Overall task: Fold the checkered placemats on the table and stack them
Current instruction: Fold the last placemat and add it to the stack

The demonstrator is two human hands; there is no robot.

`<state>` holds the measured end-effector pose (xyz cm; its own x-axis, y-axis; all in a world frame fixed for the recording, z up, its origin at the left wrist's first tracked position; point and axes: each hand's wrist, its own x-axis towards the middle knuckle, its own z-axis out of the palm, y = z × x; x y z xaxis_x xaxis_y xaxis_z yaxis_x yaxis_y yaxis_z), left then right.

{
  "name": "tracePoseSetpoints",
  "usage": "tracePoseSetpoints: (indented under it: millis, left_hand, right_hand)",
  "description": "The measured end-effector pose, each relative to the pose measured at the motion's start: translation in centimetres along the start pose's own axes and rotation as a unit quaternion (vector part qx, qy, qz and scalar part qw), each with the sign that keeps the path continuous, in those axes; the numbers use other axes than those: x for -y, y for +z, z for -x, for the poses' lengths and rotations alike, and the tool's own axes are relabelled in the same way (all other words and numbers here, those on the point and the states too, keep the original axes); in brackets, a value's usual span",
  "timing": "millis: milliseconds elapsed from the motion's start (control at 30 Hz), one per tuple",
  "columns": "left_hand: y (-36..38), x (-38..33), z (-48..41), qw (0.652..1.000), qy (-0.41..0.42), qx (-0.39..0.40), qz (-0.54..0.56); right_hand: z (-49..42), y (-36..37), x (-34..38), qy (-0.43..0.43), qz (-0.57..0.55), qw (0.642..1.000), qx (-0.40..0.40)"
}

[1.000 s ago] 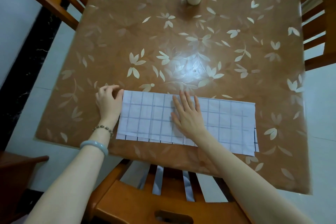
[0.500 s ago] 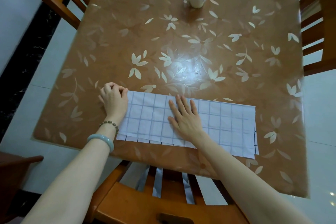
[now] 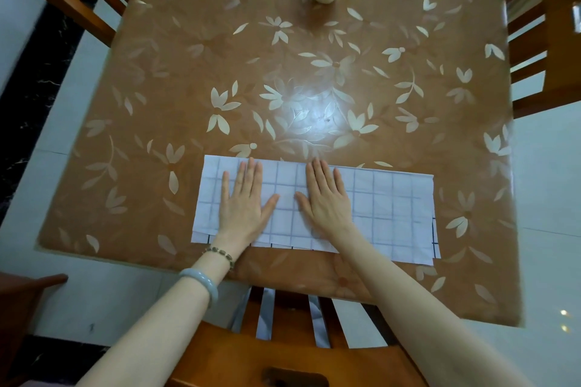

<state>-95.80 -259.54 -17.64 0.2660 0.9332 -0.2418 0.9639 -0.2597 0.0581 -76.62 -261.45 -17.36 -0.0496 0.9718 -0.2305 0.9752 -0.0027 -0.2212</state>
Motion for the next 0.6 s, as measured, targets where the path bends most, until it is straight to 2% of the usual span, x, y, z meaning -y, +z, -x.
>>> tracePoseSetpoints:
  millis: [200, 400, 600]
  left_hand:
    - [-0.3, 1.6, 0.5, 0.995, -0.084, -0.007, 0.052]
    - [-0.2, 1.8, 0.4, 0.995, -0.083, 0.0, 0.051]
    - [-0.6, 2.3, -0.3, 0.997, -0.069, 0.002, 0.032]
  right_hand:
    - [2.7, -1.6, -8.1, 0.106, 0.015, 0.994, -0.031]
    - [4.8, -3.2, -14.6, 0.152, 0.036, 0.987, -0.026]
    - [5.2, -3.6, -15.4, 0.189, 0.046, 0.981, -0.019]
